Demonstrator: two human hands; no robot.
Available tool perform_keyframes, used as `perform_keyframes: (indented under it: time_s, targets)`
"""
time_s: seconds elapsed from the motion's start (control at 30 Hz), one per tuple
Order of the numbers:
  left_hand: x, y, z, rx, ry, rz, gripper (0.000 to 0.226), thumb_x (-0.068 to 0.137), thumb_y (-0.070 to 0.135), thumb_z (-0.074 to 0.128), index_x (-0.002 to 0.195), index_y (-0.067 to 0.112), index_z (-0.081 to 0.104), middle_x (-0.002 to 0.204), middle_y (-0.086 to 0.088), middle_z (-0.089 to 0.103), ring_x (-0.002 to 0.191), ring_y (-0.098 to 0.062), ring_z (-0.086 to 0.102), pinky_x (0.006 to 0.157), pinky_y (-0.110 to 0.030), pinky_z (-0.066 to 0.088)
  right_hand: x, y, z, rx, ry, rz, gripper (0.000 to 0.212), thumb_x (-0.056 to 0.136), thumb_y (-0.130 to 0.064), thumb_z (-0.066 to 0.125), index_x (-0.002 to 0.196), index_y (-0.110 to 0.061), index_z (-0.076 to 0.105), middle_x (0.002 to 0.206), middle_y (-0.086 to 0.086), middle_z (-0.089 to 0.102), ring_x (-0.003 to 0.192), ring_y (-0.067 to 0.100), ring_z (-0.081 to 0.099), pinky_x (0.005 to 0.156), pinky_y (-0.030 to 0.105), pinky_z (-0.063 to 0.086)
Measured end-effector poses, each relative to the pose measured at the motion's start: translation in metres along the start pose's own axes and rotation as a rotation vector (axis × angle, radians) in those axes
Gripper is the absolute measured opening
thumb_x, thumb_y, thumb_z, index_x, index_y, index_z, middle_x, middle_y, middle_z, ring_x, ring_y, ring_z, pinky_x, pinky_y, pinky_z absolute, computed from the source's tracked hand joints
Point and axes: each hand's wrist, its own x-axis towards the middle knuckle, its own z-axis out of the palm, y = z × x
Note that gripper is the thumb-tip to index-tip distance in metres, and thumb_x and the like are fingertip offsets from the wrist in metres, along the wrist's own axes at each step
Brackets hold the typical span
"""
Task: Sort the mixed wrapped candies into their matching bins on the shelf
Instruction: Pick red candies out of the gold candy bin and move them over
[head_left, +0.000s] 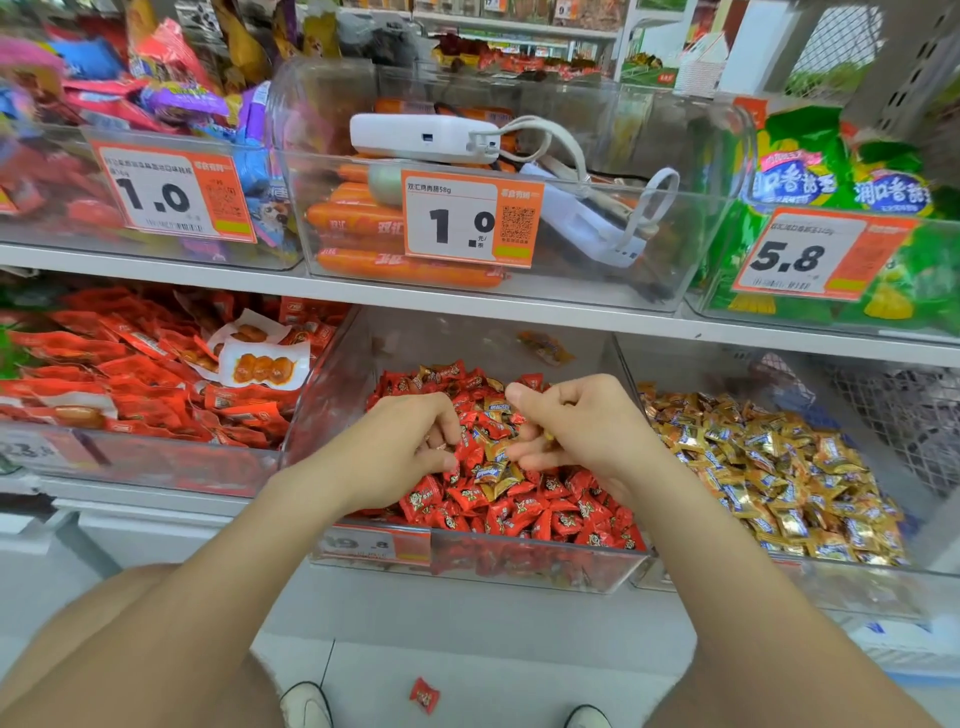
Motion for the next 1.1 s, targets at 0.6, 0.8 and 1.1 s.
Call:
perform_keyframes:
  time_s: [0.6, 0.8, 1.1]
  targets:
    - [0.004, -0.002, -0.009, 0.197, -0.091, 0.003, 0.029, 0.084, 0.024, 0.071, 0.112, 0.027, 0.070, 0.106, 0.010, 0.051, 0.101, -0.009, 0.053, 0.091, -0.034, 0.052, 0.010, 0.018, 0.003, -0.989, -0.060, -0.359, 0.048, 0.078, -0.076, 0.073, 0.098, -0.033, 0.080, 0.097, -0.013, 0.068, 0.102, 0.013, 0.062, 0.088, 0.041, 0.056]
    - [0.000, -0.017, -0.018, 0.245, -0.170, -0.019, 0.042, 0.090, 0.027, 0.079, 0.129, 0.036, 0.065, 0.122, 0.008, 0.047, 0.118, -0.010, 0.049, 0.105, -0.031, 0.045, 0.008, 0.019, 0.009, -1.127, -0.309, -0.319, 0.064, 0.090, -0.054, 0.077, 0.145, -0.026, 0.060, 0.136, 0.001, 0.051, 0.125, 0.020, 0.053, 0.105, 0.035, 0.045]
    - [0.005, -0.025, -0.014, 0.327, -0.153, -0.046, 0.020, 0.090, 0.035, 0.082, 0.108, 0.028, 0.078, 0.106, 0.008, 0.051, 0.105, -0.017, 0.059, 0.091, -0.035, 0.051, 0.006, 0.019, 0.003, -1.207, -0.289, -0.357, 0.020, 0.101, -0.042, 0.067, 0.113, -0.027, 0.062, 0.103, -0.005, 0.064, 0.097, 0.022, 0.057, 0.077, 0.036, 0.042]
